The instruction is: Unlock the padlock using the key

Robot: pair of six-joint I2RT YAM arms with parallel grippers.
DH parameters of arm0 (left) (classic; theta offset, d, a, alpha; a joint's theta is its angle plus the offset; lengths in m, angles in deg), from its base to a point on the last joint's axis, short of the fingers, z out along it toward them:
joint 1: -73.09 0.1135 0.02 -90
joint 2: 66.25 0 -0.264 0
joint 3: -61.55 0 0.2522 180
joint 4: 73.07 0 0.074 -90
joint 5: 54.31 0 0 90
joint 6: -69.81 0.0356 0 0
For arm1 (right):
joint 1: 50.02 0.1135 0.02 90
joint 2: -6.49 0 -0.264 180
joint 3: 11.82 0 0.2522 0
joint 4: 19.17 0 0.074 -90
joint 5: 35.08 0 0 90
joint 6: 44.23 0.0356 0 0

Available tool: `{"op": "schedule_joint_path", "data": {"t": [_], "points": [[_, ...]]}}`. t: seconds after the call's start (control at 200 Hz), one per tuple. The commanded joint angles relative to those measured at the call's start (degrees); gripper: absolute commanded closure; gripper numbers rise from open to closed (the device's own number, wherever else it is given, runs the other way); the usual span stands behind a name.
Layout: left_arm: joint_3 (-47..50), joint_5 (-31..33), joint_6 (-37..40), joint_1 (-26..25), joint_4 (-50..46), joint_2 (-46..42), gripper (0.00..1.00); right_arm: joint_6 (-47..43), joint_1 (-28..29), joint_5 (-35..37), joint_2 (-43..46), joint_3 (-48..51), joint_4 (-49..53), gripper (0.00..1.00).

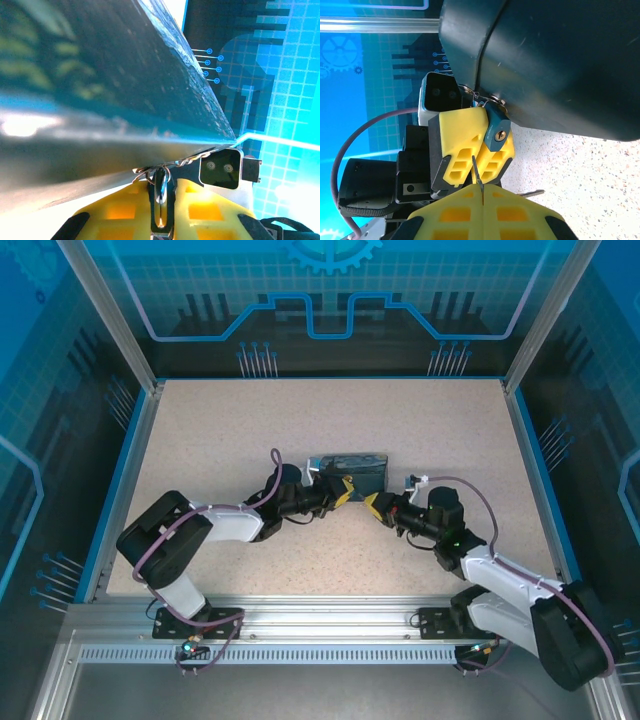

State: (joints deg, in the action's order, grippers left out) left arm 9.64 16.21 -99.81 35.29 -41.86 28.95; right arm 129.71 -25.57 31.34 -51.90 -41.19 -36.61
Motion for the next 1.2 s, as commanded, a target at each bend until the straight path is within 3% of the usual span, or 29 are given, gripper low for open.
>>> {"op": "schedule_joint_path", "data": {"t": [0.0,1.196], "points": [[-1.76,-1.71,-0.83,0.41,3.28,-1.28,1.0,1.27,0.21,1.75,1.25,1.42,0.94,1.0],[-1.49,-0.2,-0.8,0.38,2.84,-1.58,1.0,6.41,2.51,4.23,-5.9,-3.45,-0.26,1.0]]}}
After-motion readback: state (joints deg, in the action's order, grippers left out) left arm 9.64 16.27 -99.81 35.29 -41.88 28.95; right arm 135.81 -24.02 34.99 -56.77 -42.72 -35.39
